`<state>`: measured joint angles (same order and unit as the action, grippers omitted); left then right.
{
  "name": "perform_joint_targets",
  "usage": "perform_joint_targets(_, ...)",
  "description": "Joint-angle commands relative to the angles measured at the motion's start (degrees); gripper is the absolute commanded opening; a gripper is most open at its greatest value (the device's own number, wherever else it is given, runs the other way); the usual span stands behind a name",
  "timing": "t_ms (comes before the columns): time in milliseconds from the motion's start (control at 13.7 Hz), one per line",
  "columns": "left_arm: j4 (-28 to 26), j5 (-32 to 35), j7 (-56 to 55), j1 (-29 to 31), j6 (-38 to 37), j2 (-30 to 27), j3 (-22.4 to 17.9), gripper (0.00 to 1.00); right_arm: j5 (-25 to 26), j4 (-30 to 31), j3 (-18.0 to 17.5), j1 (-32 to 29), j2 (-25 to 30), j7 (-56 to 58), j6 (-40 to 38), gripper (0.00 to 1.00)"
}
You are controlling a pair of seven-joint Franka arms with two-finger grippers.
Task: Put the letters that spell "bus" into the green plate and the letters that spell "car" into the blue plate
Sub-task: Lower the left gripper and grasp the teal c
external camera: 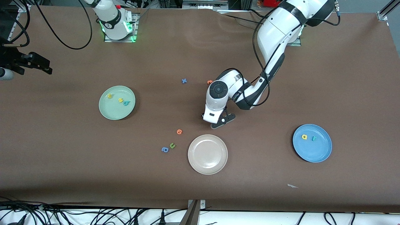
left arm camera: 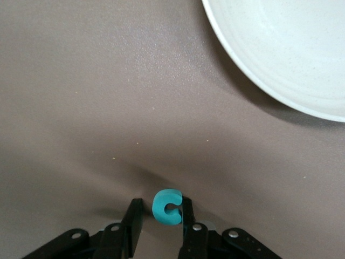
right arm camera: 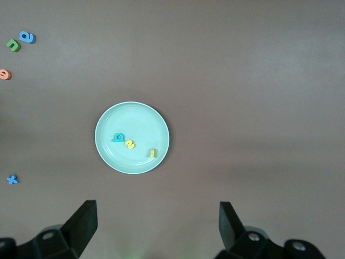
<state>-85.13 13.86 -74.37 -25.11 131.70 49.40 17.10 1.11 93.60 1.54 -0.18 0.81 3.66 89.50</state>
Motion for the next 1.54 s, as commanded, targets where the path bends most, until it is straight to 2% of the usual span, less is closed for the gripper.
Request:
perform_joint_targets(0, 1.3, -0.7, -0.5, -0.8, -0.5, 0.9, -0.9, 0.3, -0.5, -0.7, -0.5, -1.1, -0.5, 0.2, 0.2, 1.0)
perform_joint_targets(439, 1.2, -0.6, -0.4, -0.6, -0.3, 1.0, -0.9, 0.26, -0.5, -0.6, -0.5, -1.1, -0.5, 0.0, 0.2, 1.0)
perform_joint_targets(585, 1.2, -0.6, -0.4, -0.6, -0.3, 0.9, -0.9, 0.21, -0.5, -0.6, -0.5, -1.1, -0.5, 0.0, -0.3, 1.0)
perform_joint_targets(1023, 1.3, -0.9, -0.4, -0.3, -0.3, 0.6, -0.9, 0.17, -0.5, -0.6, -0.5, -1.1, -0.5, -0.1, 0.3, 1.0)
perform_joint_targets(1462, 1.4, -0.2, 0.9, 3.8, -1.1, -1.8, -0.8, 0.14, -0.5, -0.6, -0.5, -1.1, -0.5, -0.1, 0.0, 1.0)
